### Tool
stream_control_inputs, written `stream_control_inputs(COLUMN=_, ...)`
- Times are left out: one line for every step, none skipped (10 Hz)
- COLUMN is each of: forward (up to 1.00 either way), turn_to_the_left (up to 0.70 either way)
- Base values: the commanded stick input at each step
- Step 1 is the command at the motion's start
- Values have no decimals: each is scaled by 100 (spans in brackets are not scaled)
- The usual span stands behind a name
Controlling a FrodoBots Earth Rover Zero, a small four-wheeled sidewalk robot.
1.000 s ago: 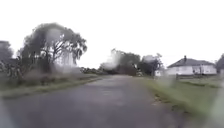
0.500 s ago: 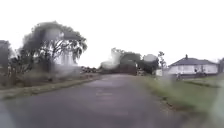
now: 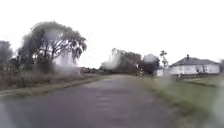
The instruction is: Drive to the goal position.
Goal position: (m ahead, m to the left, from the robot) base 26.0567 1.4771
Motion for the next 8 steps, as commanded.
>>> stream_control_inputs(forward=85, turn_to_the_left=0)
stream_control_inputs(forward=85, turn_to_the_left=0)
stream_control_inputs(forward=85, turn_to_the_left=0)
stream_control_inputs(forward=85, turn_to_the_left=0)
stream_control_inputs(forward=85, turn_to_the_left=0)
stream_control_inputs(forward=85, turn_to_the_left=0)
stream_control_inputs(forward=85, turn_to_the_left=0)
stream_control_inputs(forward=85, turn_to_the_left=0)
